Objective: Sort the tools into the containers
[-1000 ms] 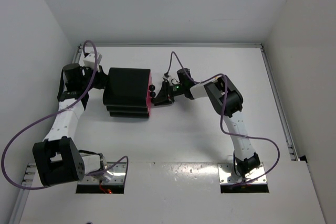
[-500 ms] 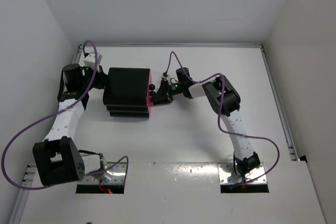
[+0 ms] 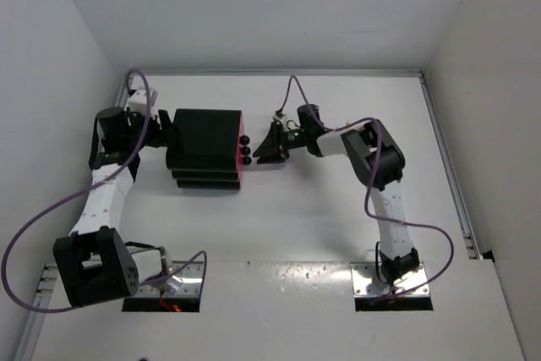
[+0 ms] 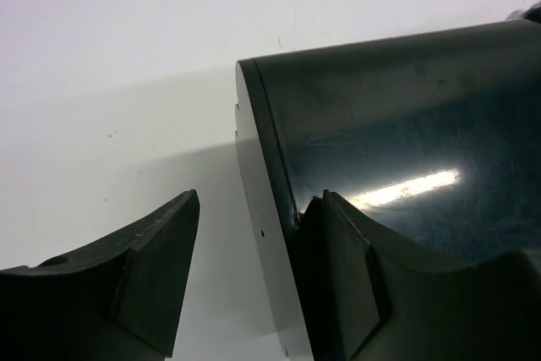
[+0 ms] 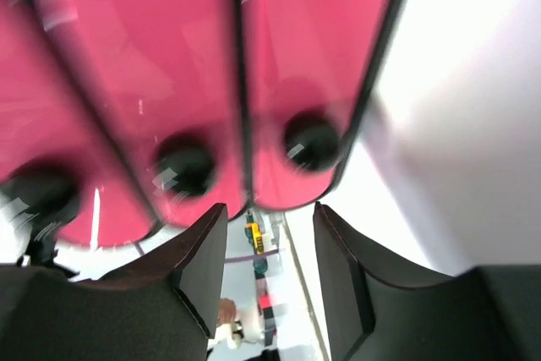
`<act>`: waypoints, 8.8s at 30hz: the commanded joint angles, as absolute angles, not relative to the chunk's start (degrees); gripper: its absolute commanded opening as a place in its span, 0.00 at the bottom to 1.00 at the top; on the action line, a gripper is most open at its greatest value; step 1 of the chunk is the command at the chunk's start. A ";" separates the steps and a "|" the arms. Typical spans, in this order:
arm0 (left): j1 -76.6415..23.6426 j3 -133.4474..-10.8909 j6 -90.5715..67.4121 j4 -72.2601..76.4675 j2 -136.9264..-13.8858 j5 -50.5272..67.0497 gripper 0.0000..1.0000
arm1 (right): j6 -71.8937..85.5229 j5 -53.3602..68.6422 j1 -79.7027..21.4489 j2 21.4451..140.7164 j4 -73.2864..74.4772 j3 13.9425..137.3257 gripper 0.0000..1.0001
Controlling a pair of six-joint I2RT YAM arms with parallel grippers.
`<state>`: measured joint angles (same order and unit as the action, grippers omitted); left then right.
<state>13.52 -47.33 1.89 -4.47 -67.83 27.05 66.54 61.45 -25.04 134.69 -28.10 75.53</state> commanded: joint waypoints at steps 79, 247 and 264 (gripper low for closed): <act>-1.58 -43.07 5.27 -13.80 -64.69 12.66 0.21 | 80.95 64.68 -17.94 128.32 -50.98 65.93 0.18; -7.29 -47.64 5.71 -14.33 -63.10 7.65 0.62 | 60.73 73.04 -6.94 118.29 -37.61 49.04 0.45; -7.29 -47.64 5.71 -14.33 -64.16 7.12 0.62 | 82.25 71.98 -8.17 131.92 -65.99 52.55 0.49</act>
